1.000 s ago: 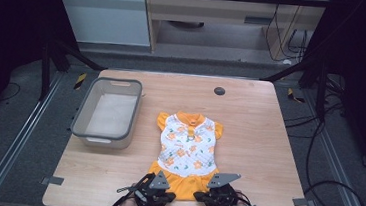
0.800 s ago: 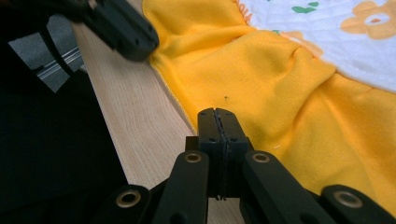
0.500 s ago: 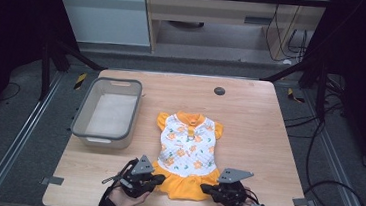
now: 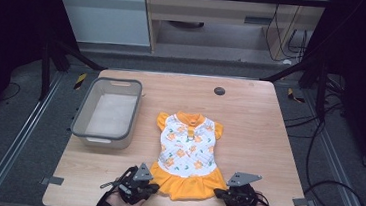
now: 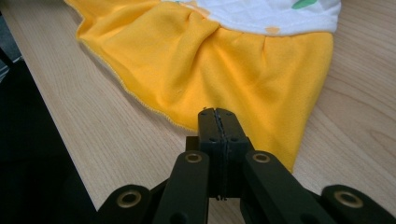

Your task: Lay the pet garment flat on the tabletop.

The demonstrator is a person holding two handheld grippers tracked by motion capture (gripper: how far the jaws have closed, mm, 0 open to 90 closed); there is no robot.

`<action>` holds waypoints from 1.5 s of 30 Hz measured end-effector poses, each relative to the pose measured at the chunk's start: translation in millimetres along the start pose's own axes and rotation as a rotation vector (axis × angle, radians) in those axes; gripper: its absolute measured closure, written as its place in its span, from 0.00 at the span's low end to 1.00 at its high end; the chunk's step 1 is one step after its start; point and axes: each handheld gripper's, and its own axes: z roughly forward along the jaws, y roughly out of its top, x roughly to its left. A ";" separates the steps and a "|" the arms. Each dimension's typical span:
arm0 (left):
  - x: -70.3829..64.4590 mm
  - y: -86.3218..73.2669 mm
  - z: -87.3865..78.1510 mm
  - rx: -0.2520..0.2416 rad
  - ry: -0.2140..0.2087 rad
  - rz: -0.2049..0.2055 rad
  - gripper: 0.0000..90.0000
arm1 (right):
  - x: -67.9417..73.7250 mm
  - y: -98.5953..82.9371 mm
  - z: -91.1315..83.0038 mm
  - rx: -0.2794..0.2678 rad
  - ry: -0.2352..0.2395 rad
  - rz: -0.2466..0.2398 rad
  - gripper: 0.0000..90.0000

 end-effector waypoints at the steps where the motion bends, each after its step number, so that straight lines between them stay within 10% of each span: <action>1: -0.7 -0.1 -0.2 0.000 0.000 -0.003 0.97 | 0.2 0.1 0.0 0.001 0.000 0.000 1.00; 9: 7.0 13.2 -13.7 -0.105 0.023 -0.007 0.97 | -8.1 17.0 -14.3 -0.128 -0.017 0.008 1.00; 20: 29.2 37.2 11.8 -0.130 0.103 -0.030 0.96 | -83.2 70.4 -2.3 -0.303 -0.185 0.148 0.97; 33: 33.0 38.0 30.1 -0.092 0.100 -0.009 0.96 | -150.7 109.8 65.5 -0.240 -0.312 0.282 0.78; 45: 33.1 37.5 30.7 -0.091 0.100 -0.009 0.96 | -158.6 112.0 85.4 -0.169 -0.317 0.284 0.92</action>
